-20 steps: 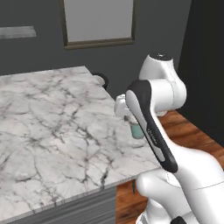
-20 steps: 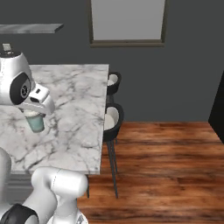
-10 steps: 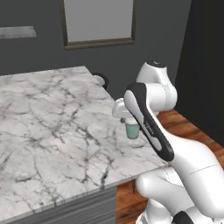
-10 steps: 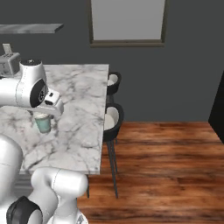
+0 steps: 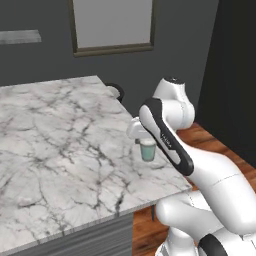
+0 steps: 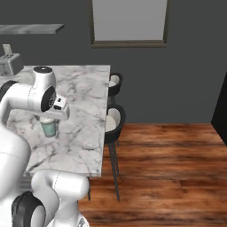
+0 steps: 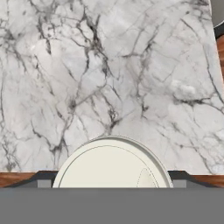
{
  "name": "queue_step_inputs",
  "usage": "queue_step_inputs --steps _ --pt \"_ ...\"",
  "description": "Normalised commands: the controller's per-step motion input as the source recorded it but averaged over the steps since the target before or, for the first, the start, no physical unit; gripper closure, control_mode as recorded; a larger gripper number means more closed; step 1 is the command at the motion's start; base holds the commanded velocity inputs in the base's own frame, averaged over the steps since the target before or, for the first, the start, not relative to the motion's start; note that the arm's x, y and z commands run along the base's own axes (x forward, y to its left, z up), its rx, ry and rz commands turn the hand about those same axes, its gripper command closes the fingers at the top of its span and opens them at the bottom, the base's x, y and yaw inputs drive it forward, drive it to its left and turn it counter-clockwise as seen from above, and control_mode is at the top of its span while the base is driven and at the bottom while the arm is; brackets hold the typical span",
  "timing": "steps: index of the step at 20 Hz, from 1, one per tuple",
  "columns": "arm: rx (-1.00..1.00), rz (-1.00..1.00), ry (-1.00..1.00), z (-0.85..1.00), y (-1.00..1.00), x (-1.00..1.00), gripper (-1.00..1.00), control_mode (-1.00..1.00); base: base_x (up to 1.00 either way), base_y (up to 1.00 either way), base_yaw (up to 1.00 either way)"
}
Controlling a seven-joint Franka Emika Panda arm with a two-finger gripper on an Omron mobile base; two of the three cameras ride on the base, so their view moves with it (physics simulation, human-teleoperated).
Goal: Move the drinks to the dining counter.
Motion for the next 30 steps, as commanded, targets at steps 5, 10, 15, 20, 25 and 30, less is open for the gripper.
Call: queue_step_inputs --steps 5,10,15,20,25,30 --pt "0.02 0.05 0.02 -0.38 0.03 0.24 1.0 -1.0 0.0 0.0 0.0" --pt "0.03 0.05 0.0 -0.43 0.02 0.19 1.0 -1.0 0.0 0.0 0.0" --pt "0.04 0.05 0.0 -0.43 0.01 0.11 1.0 -1.0 0.0 0.0 0.0" --pt "0.03 0.05 0.0 -0.43 0.04 0.1 1.0 -1.0 0.0 0.0 0.0" --pt "0.03 0.03 0.0 -0.52 0.02 0.07 1.0 -1.0 0.0 0.0 0.0" --pt "0.0 0.0 0.0 -0.46 0.02 0.14 1.0 -1.0 0.0 0.0 0.0"
